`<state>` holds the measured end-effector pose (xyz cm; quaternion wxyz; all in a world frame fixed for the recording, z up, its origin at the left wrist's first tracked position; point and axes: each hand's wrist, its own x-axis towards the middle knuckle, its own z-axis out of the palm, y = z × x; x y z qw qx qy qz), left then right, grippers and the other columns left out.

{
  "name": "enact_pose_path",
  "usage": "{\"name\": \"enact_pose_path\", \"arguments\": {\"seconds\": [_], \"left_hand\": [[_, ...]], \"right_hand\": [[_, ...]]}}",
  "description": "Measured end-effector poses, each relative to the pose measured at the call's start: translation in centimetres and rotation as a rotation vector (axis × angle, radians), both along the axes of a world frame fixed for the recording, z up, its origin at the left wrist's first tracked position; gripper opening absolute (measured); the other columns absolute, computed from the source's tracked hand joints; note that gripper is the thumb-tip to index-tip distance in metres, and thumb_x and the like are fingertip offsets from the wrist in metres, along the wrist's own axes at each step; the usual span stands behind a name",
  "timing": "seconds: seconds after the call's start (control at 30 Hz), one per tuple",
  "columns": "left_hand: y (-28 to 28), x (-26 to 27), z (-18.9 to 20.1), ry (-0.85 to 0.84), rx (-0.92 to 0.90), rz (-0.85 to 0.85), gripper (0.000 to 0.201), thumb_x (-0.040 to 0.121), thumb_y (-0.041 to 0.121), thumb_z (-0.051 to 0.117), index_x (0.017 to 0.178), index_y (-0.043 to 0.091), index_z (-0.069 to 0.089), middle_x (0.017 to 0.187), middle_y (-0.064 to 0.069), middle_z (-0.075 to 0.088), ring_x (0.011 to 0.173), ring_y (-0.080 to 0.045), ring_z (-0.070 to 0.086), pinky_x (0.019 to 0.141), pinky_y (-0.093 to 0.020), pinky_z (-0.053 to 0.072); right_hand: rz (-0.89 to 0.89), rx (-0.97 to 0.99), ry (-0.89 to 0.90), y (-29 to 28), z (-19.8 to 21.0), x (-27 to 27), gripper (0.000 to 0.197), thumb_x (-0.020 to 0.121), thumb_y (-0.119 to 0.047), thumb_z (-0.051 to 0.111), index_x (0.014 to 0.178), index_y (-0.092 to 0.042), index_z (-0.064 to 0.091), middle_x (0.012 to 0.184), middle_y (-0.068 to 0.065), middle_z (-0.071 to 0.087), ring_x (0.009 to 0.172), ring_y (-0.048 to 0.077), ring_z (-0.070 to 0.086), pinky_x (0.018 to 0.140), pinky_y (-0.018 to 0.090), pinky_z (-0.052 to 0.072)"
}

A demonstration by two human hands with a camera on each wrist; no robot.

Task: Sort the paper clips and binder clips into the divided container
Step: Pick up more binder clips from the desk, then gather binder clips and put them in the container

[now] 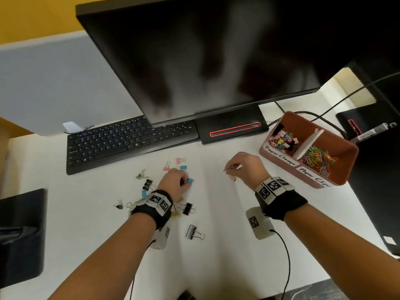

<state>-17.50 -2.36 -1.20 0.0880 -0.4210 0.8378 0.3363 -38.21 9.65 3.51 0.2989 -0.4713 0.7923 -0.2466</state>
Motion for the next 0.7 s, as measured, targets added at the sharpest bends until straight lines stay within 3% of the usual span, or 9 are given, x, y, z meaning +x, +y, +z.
{"name": "enact_pose_path", "arguments": {"seconds": [0.1, 0.2, 0.3, 0.37, 0.43, 0.5, 0.57, 0.7], "left_hand": [[0.1, -2.0, 1.6, 0.137, 0.075, 0.015, 0.015, 0.082, 0.02, 0.066, 0.073, 0.018, 0.054, 0.083, -0.001, 0.057, 0.072, -0.012, 0.05, 0.067, -0.02, 0.036], [1.2, -6.6, 4.8, 0.33, 0.098, -0.005, 0.018, 0.079, 0.02, 0.07, 0.07, 0.023, 0.054, 0.084, 0.0, 0.059, 0.062, -0.007, 0.051, 0.062, -0.012, 0.038], [3.0, -13.2, 8.2, 0.513, 0.143, 0.006, 0.017, 0.078, 0.021, 0.071, 0.073, 0.021, 0.055, 0.081, 0.004, 0.058, 0.061, -0.008, 0.051, 0.063, -0.019, 0.042], [4.5, -17.9, 9.8, 0.571, 0.171, 0.012, 0.017, 0.078, 0.021, 0.071, 0.075, 0.02, 0.055, 0.078, 0.003, 0.058, 0.066, -0.011, 0.054, 0.066, -0.026, 0.048], [5.7, -21.6, 10.0, 0.591, 0.268, 0.066, 0.013, 0.079, 0.024, 0.07, 0.08, 0.021, 0.058, 0.083, 0.001, 0.061, 0.077, -0.017, 0.06, 0.073, -0.036, 0.055], [6.6, -23.9, 9.5, 0.54, 0.372, 0.112, 0.025, 0.081, 0.026, 0.067, 0.103, 0.015, 0.061, 0.099, -0.003, 0.064, 0.094, -0.021, 0.063, 0.084, -0.042, 0.055], [7.1, -24.8, 9.1, 0.464, 0.381, 0.1, 0.042, 0.083, 0.026, 0.065, 0.121, 0.011, 0.055, 0.116, -0.006, 0.063, 0.107, -0.019, 0.06, 0.095, -0.038, 0.049], [6.1, -21.0, 10.2, 0.489, 0.242, 0.035, 0.032, 0.086, 0.018, 0.063, 0.117, 0.012, 0.058, 0.118, 0.001, 0.06, 0.106, -0.013, 0.058, 0.095, -0.024, 0.043]], "right_hand": [[-0.07, -0.07, 0.061, 1.7, 3.0, -3.3, 0.008, 0.071, -0.009, 0.076, 0.079, -0.012, 0.075, 0.086, 0.009, 0.069, 0.076, 0.018, 0.061, 0.075, 0.021, 0.044], [-0.181, -0.1, 0.145, 3.7, 6.2, -7.2, 0.01, 0.074, -0.012, 0.075, 0.085, -0.012, 0.074, 0.09, 0.005, 0.067, 0.083, 0.018, 0.06, 0.083, 0.024, 0.044], [-0.315, -0.091, 0.141, 4.9, 8.0, -10.8, 0.01, 0.079, -0.013, 0.071, 0.088, -0.013, 0.072, 0.089, 0.002, 0.063, 0.08, 0.016, 0.058, 0.075, 0.024, 0.044], [-0.378, -0.07, 0.152, 4.9, 7.8, -12.7, 0.012, 0.079, -0.01, 0.07, 0.091, -0.01, 0.072, 0.091, 0.004, 0.064, 0.082, 0.015, 0.057, 0.075, 0.018, 0.039], [-0.399, -0.028, 0.14, 4.3, 6.9, -14.1, 0.018, 0.08, -0.009, 0.068, 0.098, -0.008, 0.07, 0.099, 0.008, 0.068, 0.09, 0.021, 0.062, 0.08, 0.022, 0.042], [-0.398, 0.023, 0.119, 3.8, 6.0, -14.7, 0.027, 0.083, -0.007, 0.062, 0.11, -0.009, 0.064, 0.111, 0.012, 0.066, 0.103, 0.027, 0.062, 0.089, 0.029, 0.044], [-0.392, 0.048, 0.131, 3.8, 5.3, -14.7, 0.035, 0.086, -0.007, 0.056, 0.121, -0.012, 0.057, 0.12, 0.015, 0.06, 0.108, 0.03, 0.059, 0.097, 0.033, 0.043], [-0.293, -0.094, 0.141, 4.0, 5.3, -12.9, 0.035, 0.088, -0.004, 0.049, 0.12, -0.018, 0.054, 0.123, 0.01, 0.05, 0.105, 0.025, 0.057, 0.097, 0.033, 0.045]]}}
